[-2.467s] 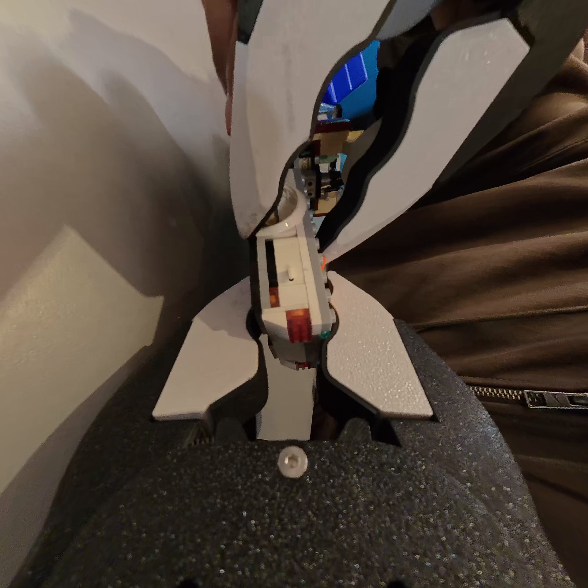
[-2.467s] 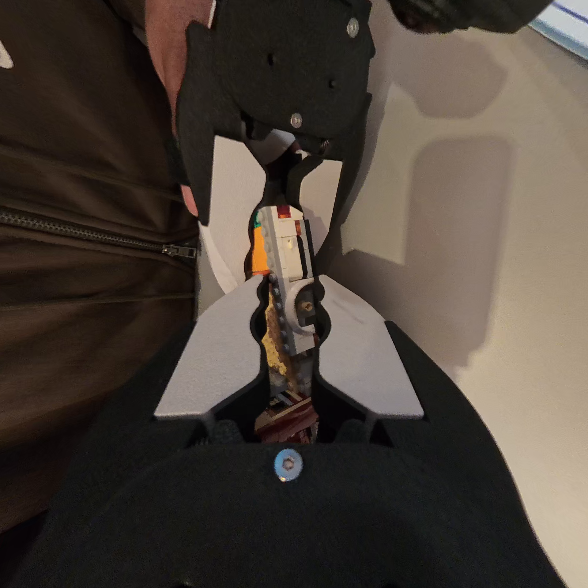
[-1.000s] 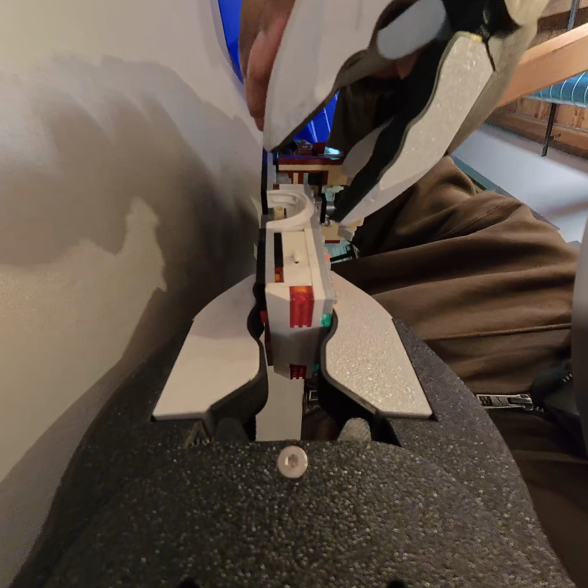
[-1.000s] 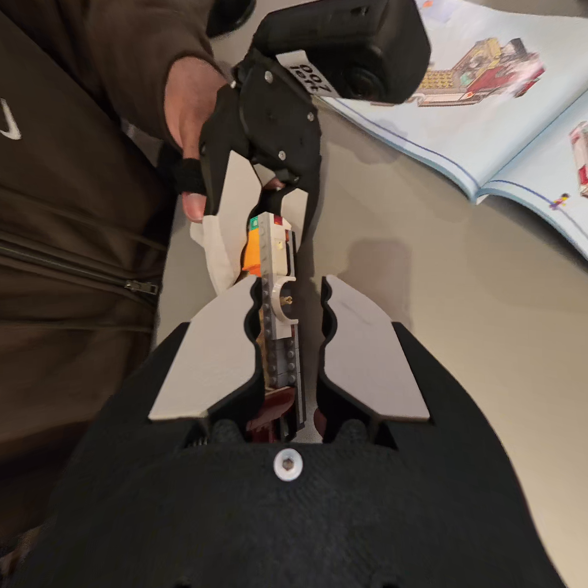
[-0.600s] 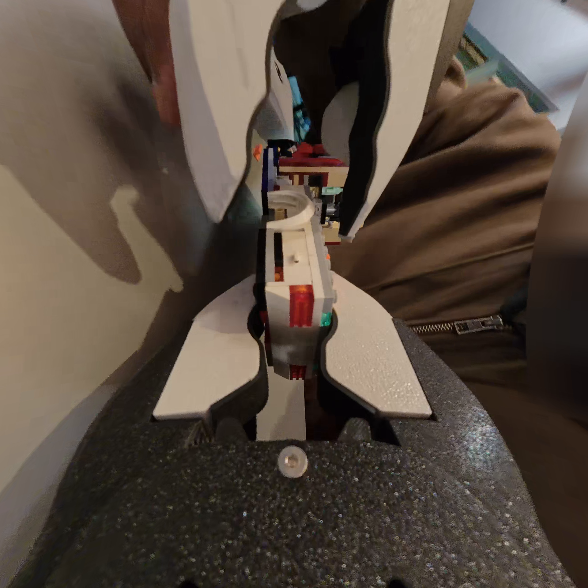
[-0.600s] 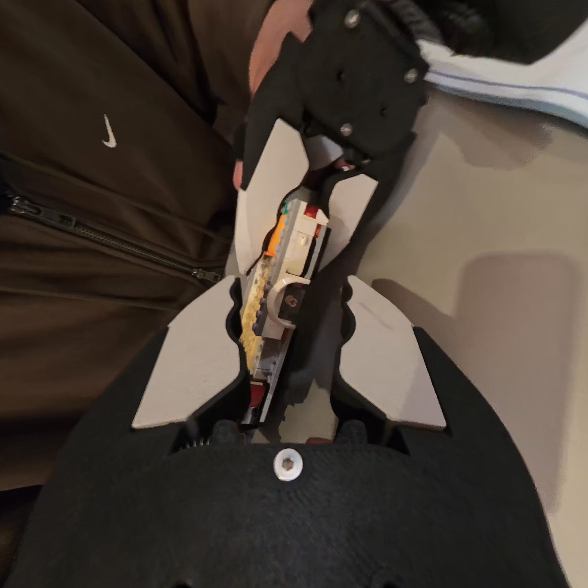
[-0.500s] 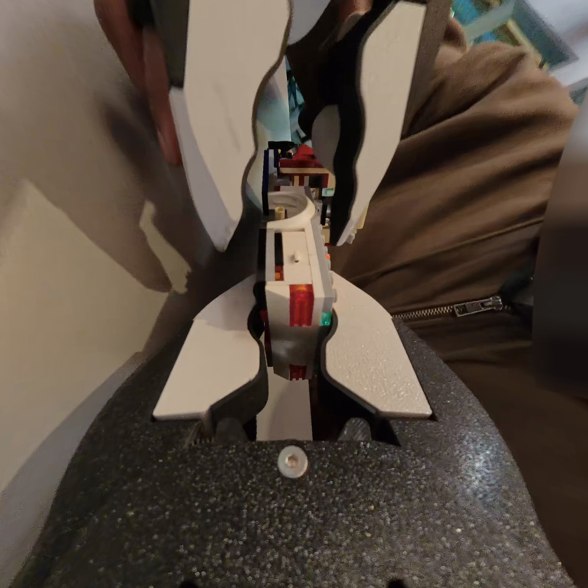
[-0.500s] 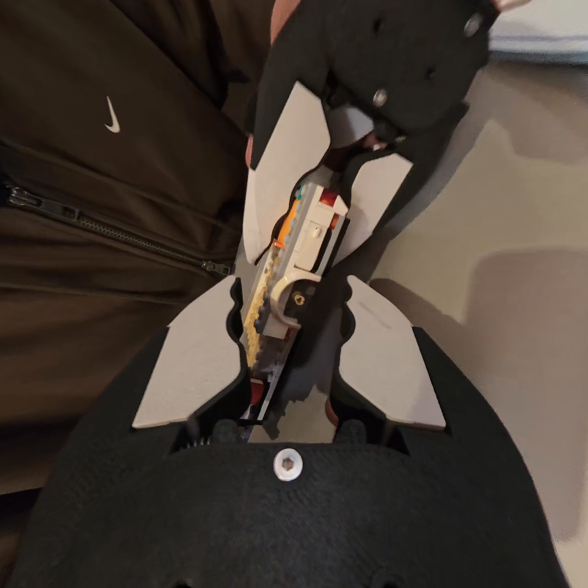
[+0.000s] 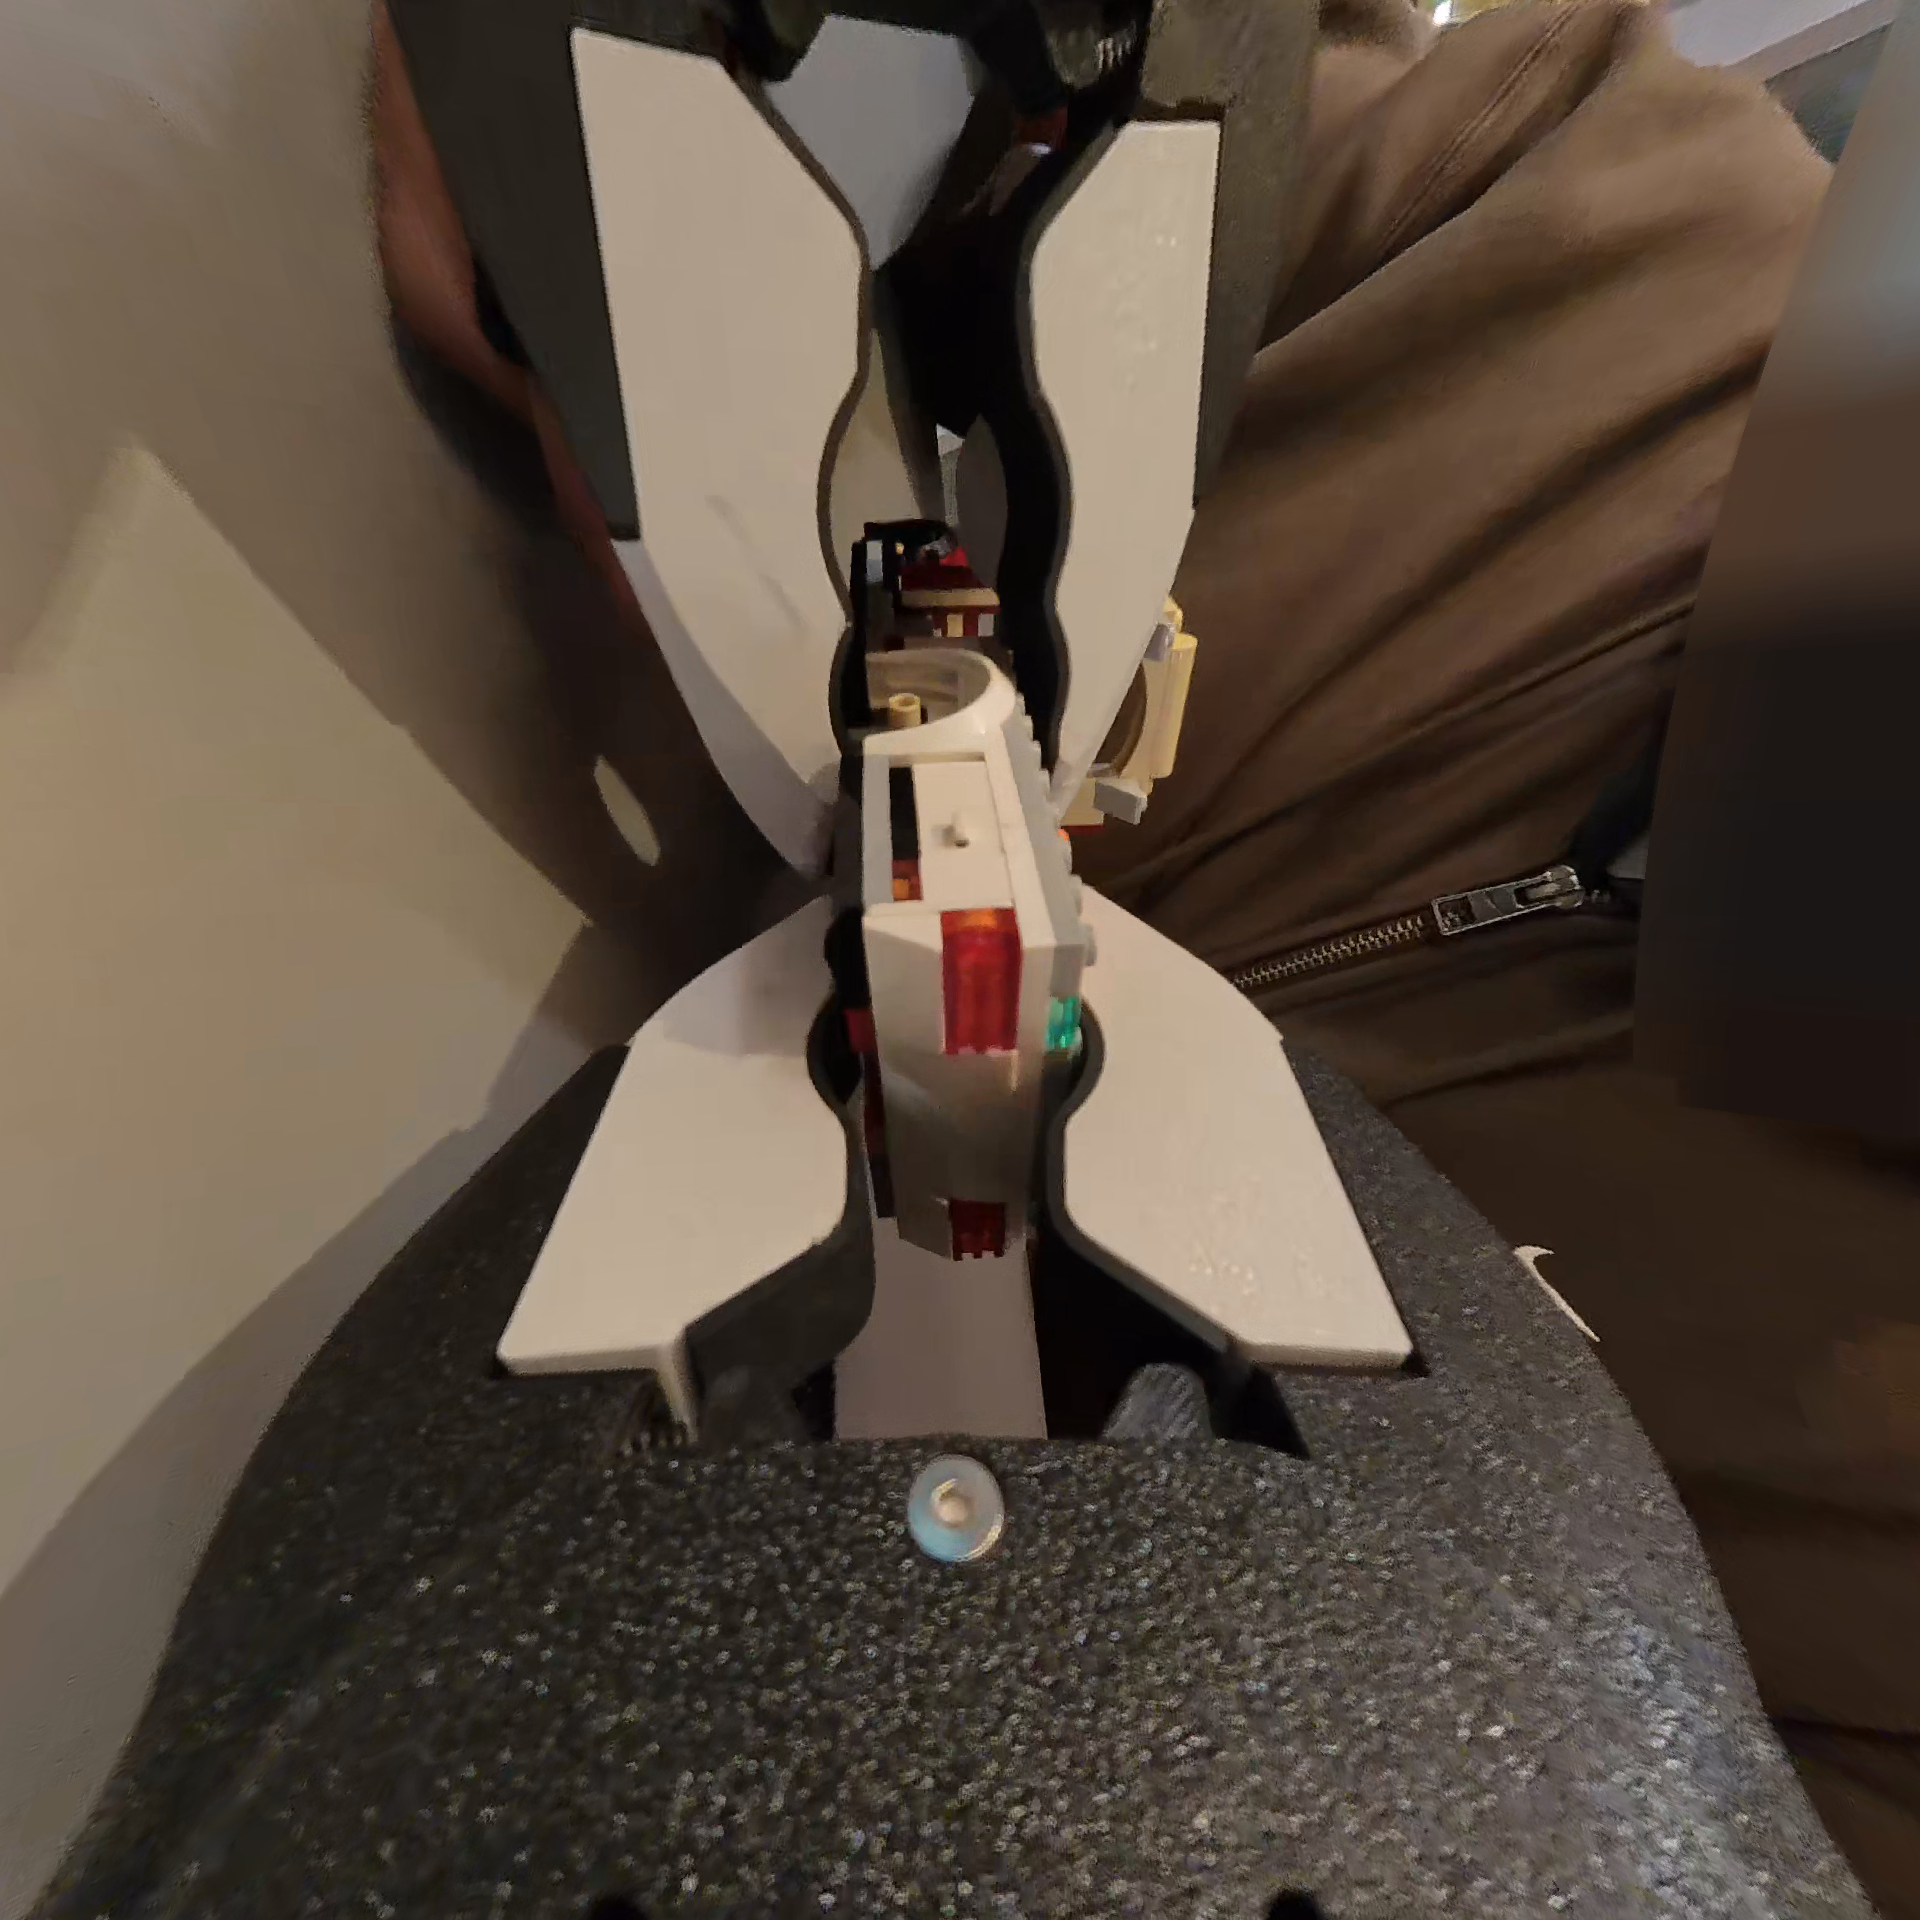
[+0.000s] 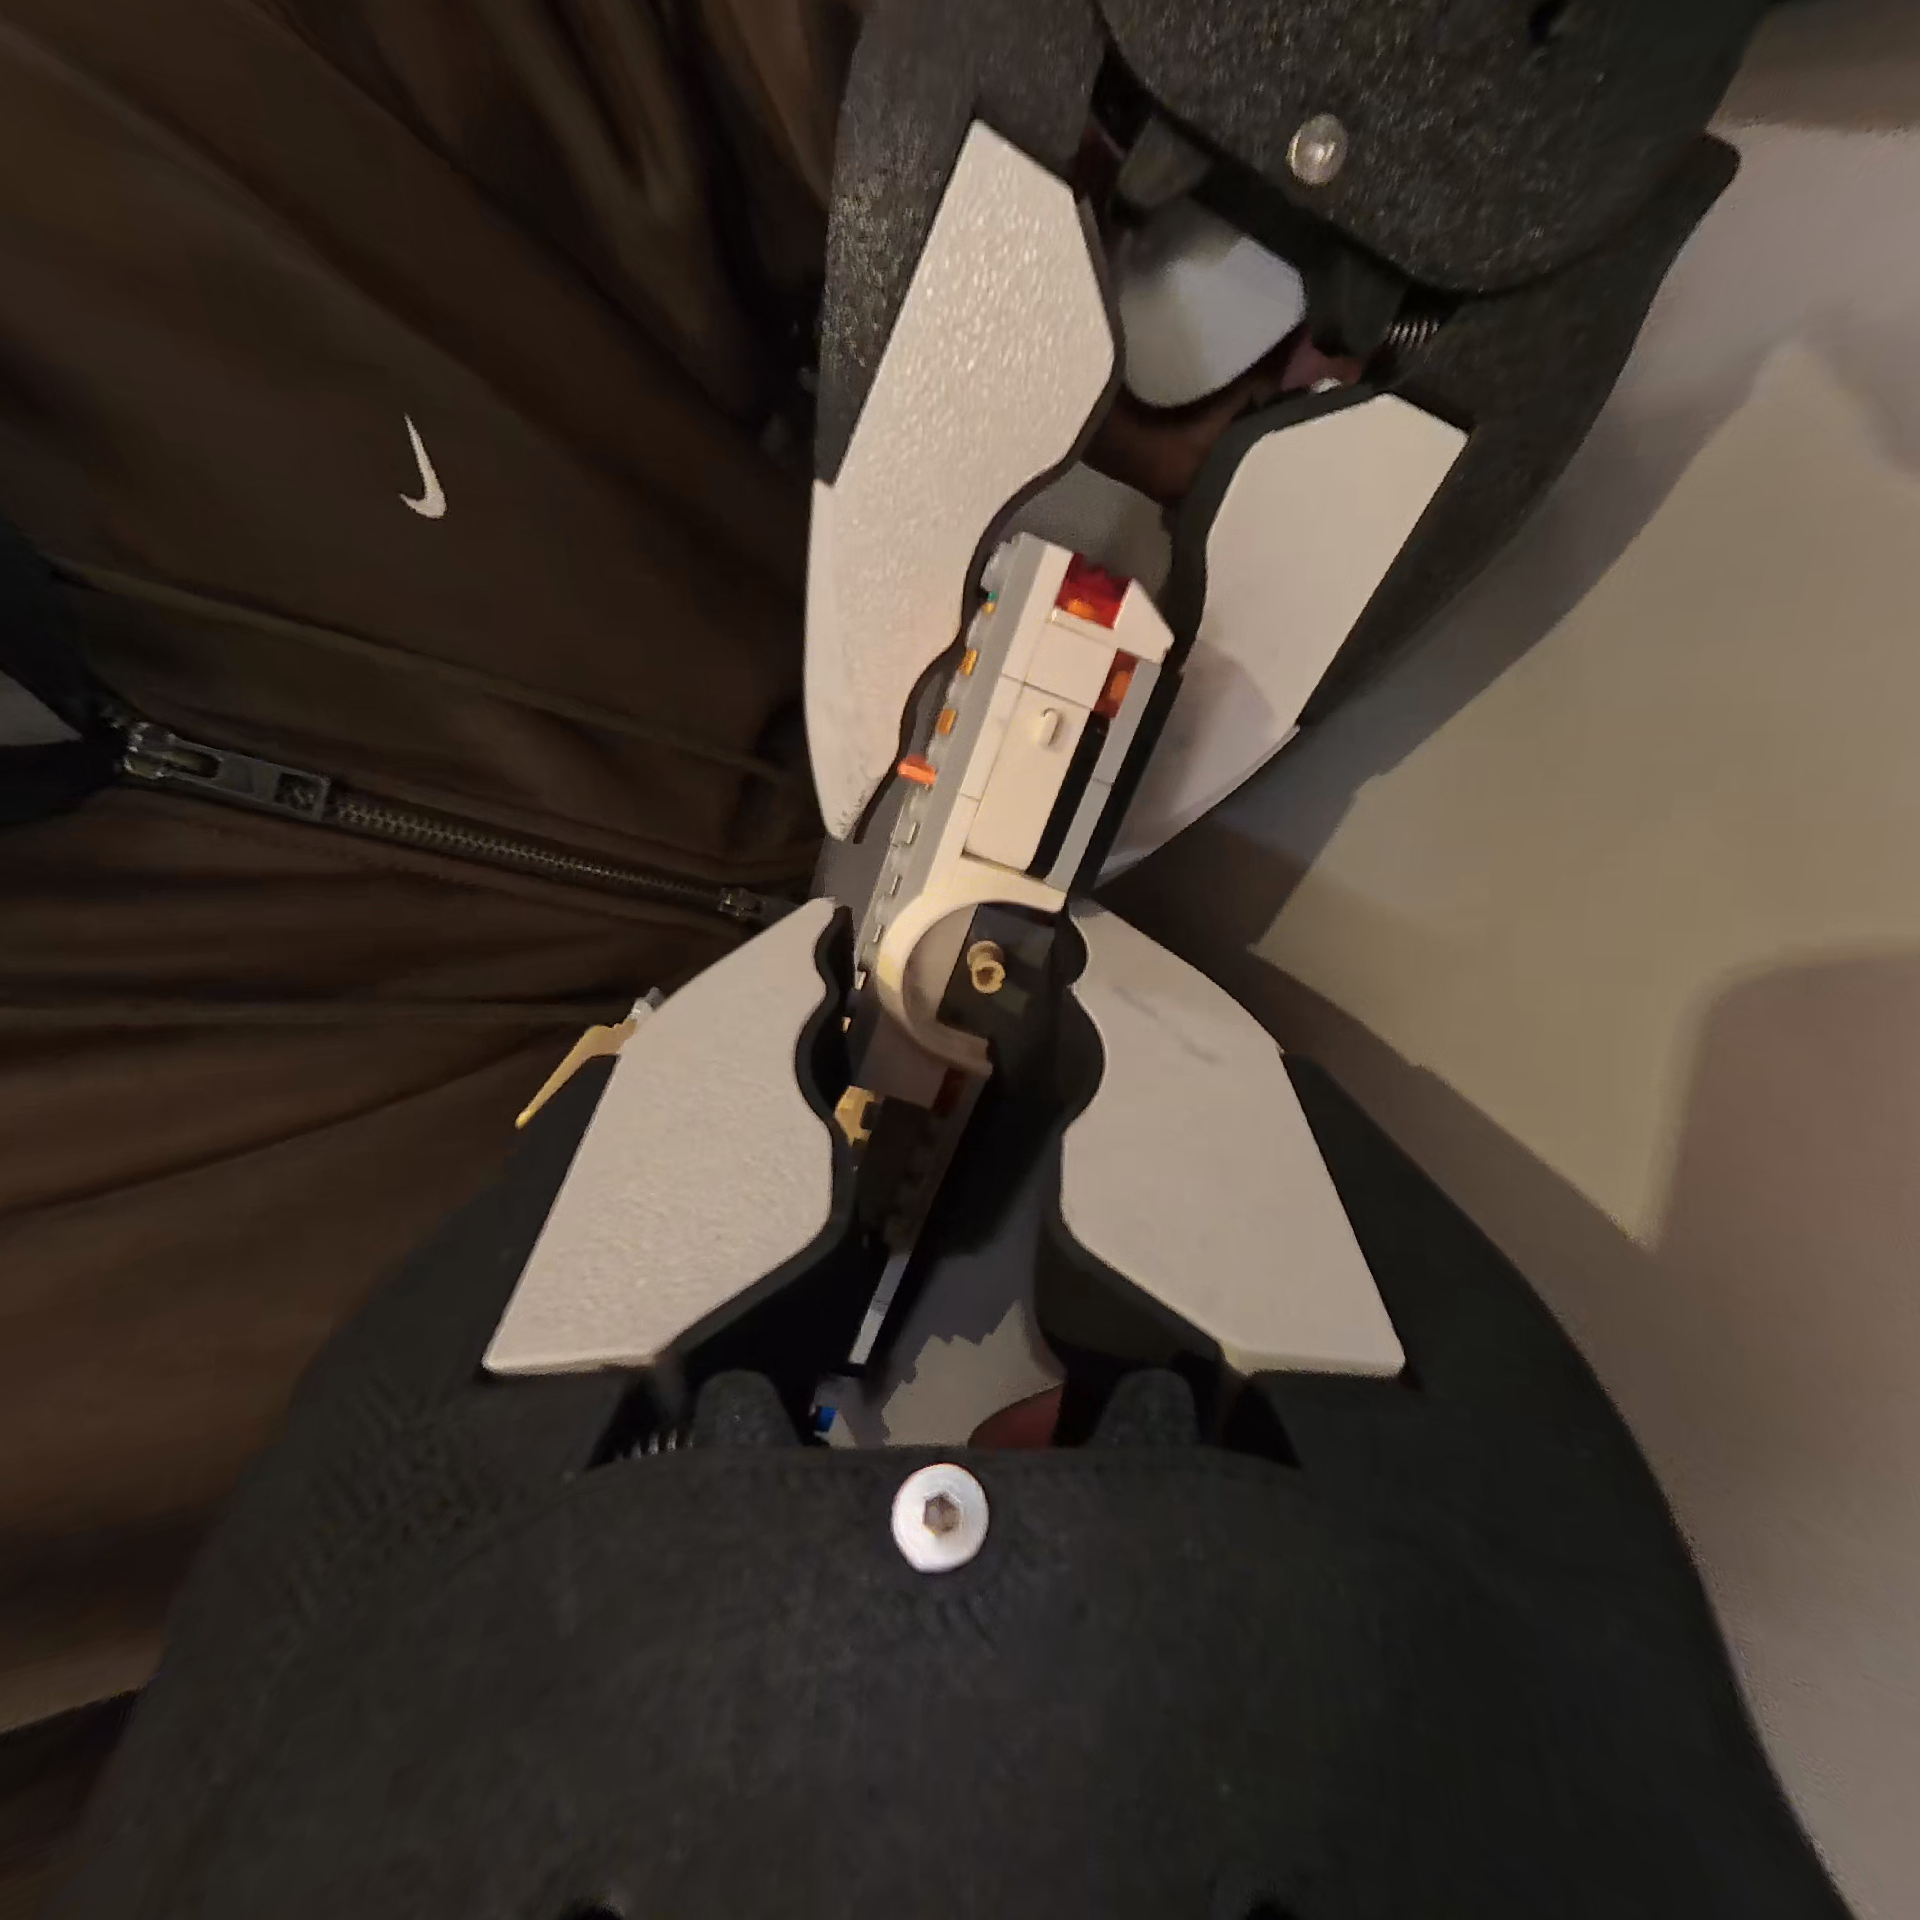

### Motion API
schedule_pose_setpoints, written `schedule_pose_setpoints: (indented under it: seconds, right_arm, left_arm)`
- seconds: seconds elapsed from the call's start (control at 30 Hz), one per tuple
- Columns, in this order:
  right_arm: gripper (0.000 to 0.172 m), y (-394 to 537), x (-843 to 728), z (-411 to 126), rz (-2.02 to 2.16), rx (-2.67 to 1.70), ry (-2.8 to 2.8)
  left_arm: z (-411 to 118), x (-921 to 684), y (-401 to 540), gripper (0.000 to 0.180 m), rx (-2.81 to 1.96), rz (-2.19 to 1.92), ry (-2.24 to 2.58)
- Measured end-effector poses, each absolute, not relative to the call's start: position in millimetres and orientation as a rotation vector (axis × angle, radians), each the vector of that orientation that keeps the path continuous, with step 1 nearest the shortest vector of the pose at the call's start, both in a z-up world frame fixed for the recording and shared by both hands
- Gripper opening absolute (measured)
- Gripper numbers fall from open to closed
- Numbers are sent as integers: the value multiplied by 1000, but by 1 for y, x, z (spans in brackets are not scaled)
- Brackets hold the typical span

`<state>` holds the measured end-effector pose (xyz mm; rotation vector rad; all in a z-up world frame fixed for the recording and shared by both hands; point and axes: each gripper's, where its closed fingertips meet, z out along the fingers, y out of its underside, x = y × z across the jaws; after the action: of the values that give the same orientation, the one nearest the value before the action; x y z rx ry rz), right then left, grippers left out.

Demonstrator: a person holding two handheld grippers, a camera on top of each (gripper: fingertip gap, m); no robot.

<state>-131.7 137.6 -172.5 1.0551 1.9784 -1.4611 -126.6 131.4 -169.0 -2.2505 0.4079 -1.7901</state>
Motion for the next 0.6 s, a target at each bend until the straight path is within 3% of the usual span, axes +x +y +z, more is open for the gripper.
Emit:
schedule_pose_setpoints:
  seconds: [0.3, 0.4, 0.6]
  right_arm:
    - [34, 163, -150, -165, -1634, 1222, 1819]
    - [31, 175, -165, -153, -1757, 1277, 1677]
    - [31, 191, -186, -149, -1882, 1413, 1590]
  left_arm:
    - [-157, -136, 154, 79, -2096, -1751, 280]
    - [-150, -149, 172, 76, -1987, -1670, 140]
    - [-143, -163, 192, 52, -1825, -1590, -55]
